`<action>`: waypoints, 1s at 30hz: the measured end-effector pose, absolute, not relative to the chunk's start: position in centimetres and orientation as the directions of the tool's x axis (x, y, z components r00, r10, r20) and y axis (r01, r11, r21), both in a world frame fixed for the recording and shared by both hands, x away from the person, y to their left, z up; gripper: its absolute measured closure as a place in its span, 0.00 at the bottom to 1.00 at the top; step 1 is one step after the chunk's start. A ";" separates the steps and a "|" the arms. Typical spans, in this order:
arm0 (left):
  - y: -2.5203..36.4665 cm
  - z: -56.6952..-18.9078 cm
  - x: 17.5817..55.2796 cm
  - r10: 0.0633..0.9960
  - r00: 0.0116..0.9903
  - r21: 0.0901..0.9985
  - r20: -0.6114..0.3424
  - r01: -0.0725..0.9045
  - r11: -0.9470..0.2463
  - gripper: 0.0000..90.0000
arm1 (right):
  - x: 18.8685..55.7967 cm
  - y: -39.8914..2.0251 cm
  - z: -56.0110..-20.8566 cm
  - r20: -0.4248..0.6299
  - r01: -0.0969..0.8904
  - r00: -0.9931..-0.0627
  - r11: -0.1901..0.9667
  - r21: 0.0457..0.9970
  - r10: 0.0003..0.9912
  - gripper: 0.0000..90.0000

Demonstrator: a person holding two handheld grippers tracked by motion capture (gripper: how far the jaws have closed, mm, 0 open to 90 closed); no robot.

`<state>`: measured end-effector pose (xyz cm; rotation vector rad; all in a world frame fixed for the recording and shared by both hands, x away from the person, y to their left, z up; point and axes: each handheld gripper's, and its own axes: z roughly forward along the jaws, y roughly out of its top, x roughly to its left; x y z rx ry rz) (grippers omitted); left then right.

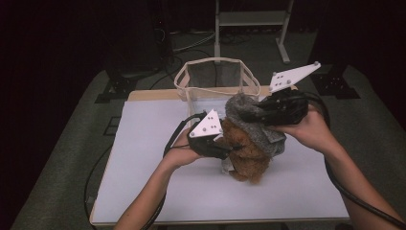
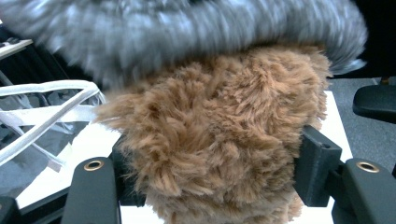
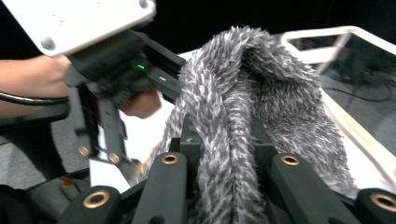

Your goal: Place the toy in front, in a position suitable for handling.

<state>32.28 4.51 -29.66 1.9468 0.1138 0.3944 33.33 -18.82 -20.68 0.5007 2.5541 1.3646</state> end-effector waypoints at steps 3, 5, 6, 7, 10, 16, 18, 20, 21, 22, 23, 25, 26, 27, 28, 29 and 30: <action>4.5 -29.6 32.2 0.258 0.940 0.907 0.223 -0.103 -0.409 0.38 | 33.5 -19.9 -20.6 -0.019 0.214 -0.909 0.508 0.834 0.415 0.82; 4.5 -29.5 32.3 0.255 0.940 0.906 0.225 -0.106 -0.409 0.37 | 33.6 -21.9 -20.8 0.008 0.255 -0.892 0.486 0.836 0.452 0.82; 4.4 -29.5 32.2 0.254 0.941 0.909 0.222 -0.105 -0.404 0.37 | 33.7 -22.4 -20.9 0.019 0.263 -0.890 0.478 0.838 0.455 0.82; 4.3 -29.5 32.2 0.252 0.942 0.910 0.222 -0.106 -0.402 0.37 | 33.7 -22.6 -21.0 0.026 0.267 -0.889 0.472 0.840 0.457 0.82; 4.0 -29.5 32.2 0.247 0.942 0.907 0.226 -0.111 -0.406 0.37 | 33.6 -23.0 -21.2 0.034 0.270 -0.889 0.463 0.844 0.457 0.82; 3.6 -29.3 32.2 0.239 0.944 0.903 0.227 -0.112 -0.415 0.37 | 33.5 -21.2 -21.1 0.039 0.245 -0.910 0.459 0.854 0.413 0.82; 3.7 -29.3 32.2 0.233 0.946 0.899 0.227 -0.112 -0.423 0.36 | 33.5 -20.2 -21.1 0.036 0.233 -0.919 0.469 0.852 0.393 0.82; 4.0 -29.4 32.2 0.233 0.946 0.898 0.226 -0.110 -0.425 0.35 | 33.4 -19.7 -21.2 0.033 0.225 -0.925 0.476 0.850 0.377 0.82; 4.1 -29.3 32.2 0.235 0.945 0.899 0.226 -0.110 -0.424 0.35 | 33.4 -19.7 -21.2 0.032 0.225 -0.925 0.477 0.849 0.378 0.82; 4.2 -29.3 32.2 0.237 0.945 0.899 0.224 -0.106 -0.425 0.35 | 33.5 -19.9 -21.1 0.032 0.224 -0.925 0.475 0.851 0.379 0.82; 4.3 -29.3 32.2 0.240 0.945 0.899 0.222 -0.104 -0.426 0.35 | 33.4 -20.2 -21.0 0.034 0.228 -0.922 0.470 0.852 0.386 0.82; 4.4 -29.3 32.3 0.242 0.945 0.900 0.220 -0.101 -0.423 0.35 | 33.3 -21.2 -20.8 0.024 0.234 -0.911 0.468 0.852 0.411 0.82; 4.5 -29.3 32.3 0.243 0.946 0.902 0.216 -0.098 -0.421 0.35 | 33.2 -21.6 -20.7 0.023 0.238 -0.907 0.467 0.852 0.420 0.82; 4.5 -29.3 32.4 0.243 0.946 0.903 0.215 -0.098 -0.418 0.35 | 33.2 -22.1 -20.7 0.020 0.243 -0.902 0.468 0.850 0.432 0.82; 4.6 -29.3 32.4 0.240 0.948 0.905 0.210 -0.095 -0.415 0.35 | 33.2 -22.7 -20.8 0.022 0.253 -0.895 0.467 0.848 0.445 0.82; 4.5 -29.4 32.5 0.237 0.949 0.906 0.208 -0.095 -0.412 0.35 | 33.2 -23.3 -20.9 0.035 0.264 -0.892 0.456 0.850 0.452 0.82; 4.5 -29.4 32.5 0.237 0.950 0.908 0.204 -0.093 -0.409 0.35 | 33.2 -23.6 -21.0 0.037 0.267 -0.890 0.454 0.850 0.455 0.82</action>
